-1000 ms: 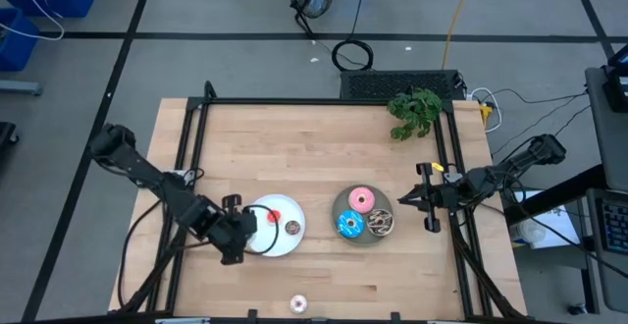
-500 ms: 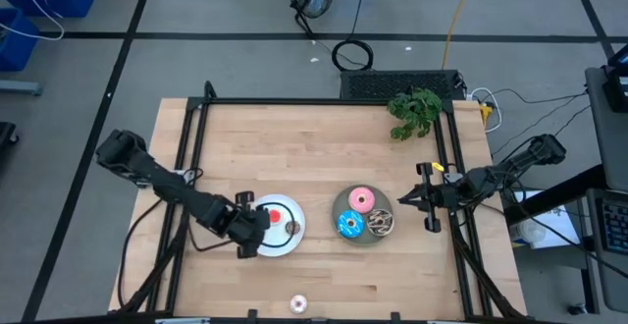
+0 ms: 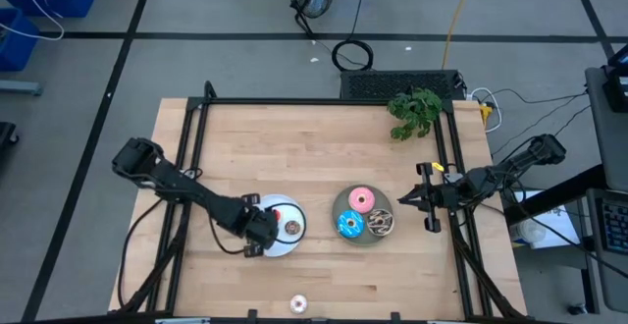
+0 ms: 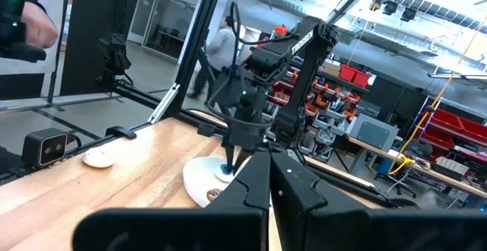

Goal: Pick & Place donuts
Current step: Put the small blue donut on the white plate, then put the small white donut on the white plate

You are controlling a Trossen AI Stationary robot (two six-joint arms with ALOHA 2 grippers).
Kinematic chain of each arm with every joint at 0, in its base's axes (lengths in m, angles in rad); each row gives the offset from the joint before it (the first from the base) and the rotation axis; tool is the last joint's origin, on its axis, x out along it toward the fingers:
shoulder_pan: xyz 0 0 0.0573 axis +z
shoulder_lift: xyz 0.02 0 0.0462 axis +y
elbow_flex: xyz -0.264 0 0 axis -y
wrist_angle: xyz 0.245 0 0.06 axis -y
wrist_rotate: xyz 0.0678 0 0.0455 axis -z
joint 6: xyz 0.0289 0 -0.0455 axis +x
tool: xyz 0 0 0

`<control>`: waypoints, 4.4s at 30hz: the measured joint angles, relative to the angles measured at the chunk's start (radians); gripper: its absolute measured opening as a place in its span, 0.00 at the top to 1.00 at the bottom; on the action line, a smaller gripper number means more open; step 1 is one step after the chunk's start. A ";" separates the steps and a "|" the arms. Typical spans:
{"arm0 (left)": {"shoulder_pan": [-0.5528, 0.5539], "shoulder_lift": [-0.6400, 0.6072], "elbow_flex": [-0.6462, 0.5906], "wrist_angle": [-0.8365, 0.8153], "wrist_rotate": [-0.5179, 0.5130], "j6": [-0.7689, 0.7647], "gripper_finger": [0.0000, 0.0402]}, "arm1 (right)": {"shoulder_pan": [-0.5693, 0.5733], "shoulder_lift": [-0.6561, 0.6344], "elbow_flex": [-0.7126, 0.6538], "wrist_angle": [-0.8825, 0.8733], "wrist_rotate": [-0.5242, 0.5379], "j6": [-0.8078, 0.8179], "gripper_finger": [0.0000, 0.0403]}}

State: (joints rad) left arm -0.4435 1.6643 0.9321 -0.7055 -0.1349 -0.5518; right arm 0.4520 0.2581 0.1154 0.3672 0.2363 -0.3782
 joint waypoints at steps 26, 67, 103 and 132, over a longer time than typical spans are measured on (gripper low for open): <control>0.000 -0.078 0.060 -0.113 0.041 -0.061 0.44 | 0.000 0.000 0.000 0.002 0.002 -0.004 1.00; -0.001 0.064 0.088 0.005 0.056 0.050 0.97 | 0.000 0.000 0.000 -0.002 0.002 -0.002 1.00; -0.174 0.099 0.595 -0.138 -0.059 0.036 0.95 | 0.000 0.000 0.000 0.018 -0.002 0.024 1.00; -0.201 0.392 0.624 0.322 0.012 0.186 0.84 | 0.000 0.000 0.000 0.011 -0.001 0.021 1.00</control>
State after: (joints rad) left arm -0.6447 2.0560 1.5558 -0.3831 -0.1233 -0.3663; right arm 0.4522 0.2581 0.1158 0.3782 0.2355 -0.3576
